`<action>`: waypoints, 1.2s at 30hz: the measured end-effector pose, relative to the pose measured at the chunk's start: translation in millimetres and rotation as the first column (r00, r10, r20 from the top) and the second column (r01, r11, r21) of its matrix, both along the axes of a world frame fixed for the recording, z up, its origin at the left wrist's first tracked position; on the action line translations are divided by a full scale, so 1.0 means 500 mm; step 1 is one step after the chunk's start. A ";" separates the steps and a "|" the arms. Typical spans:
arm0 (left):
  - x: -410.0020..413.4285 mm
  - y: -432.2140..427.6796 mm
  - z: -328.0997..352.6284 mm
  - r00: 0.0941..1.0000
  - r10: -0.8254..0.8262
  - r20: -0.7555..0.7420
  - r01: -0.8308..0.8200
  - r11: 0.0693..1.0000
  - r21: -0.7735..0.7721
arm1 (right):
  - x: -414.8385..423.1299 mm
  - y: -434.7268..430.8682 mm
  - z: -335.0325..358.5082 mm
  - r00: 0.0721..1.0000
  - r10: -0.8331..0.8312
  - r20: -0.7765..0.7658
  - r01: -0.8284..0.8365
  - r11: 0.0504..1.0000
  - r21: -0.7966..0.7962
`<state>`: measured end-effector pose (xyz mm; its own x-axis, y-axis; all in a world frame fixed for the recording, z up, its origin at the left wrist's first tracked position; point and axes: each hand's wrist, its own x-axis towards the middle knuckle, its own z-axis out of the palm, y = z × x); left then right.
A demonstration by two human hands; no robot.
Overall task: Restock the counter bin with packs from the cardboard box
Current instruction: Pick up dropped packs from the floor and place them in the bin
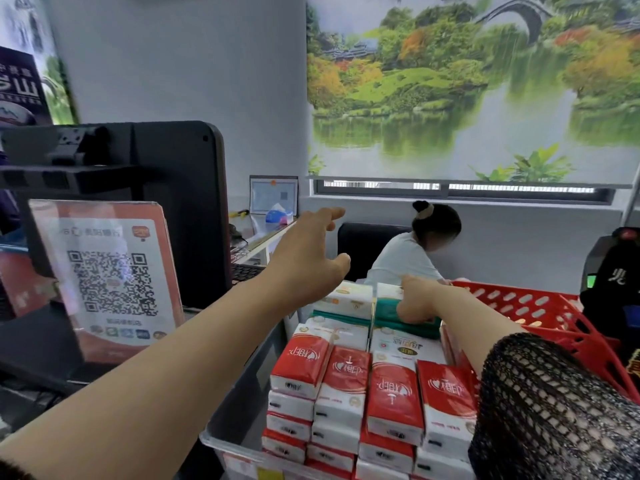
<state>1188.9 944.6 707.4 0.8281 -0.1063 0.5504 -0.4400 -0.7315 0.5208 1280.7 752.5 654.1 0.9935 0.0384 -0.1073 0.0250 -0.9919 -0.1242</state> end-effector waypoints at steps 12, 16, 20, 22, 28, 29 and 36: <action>0.001 0.004 -0.012 1.000 -0.009 -0.020 0.009 1.000 0.002 | -0.008 -0.008 0.006 0.999 -0.012 -0.031 0.013 1.000 0.021; -0.006 0.005 -0.021 0.999 -0.009 -0.042 0.010 1.000 0.007 | -0.023 -0.020 0.022 0.999 -0.013 0.034 0.008 0.989 0.150; -0.022 -0.004 -0.030 0.996 -0.032 -0.080 0.031 0.999 -0.017 | -0.059 -0.018 0.039 0.983 -0.075 0.166 -0.014 0.877 0.480; -0.035 -0.010 -0.035 0.994 -0.054 -0.100 0.051 0.998 -0.034 | -0.076 -0.014 0.044 0.968 -0.096 0.233 -0.056 0.821 0.568; -0.088 -0.014 -0.052 0.983 -0.130 -0.127 0.124 0.991 -0.051 | -0.177 0.016 0.062 0.911 -0.182 0.369 -0.114 0.751 0.651; -0.099 -0.013 -0.054 0.981 -0.141 -0.131 0.135 0.989 -0.059 | -0.197 0.021 0.064 0.903 -0.192 0.384 -0.122 0.744 0.657; -0.192 0.007 -0.074 0.961 -0.223 -0.163 0.205 0.971 -0.121 | -0.334 0.032 0.045 0.912 -0.274 0.305 -0.078 0.614 0.785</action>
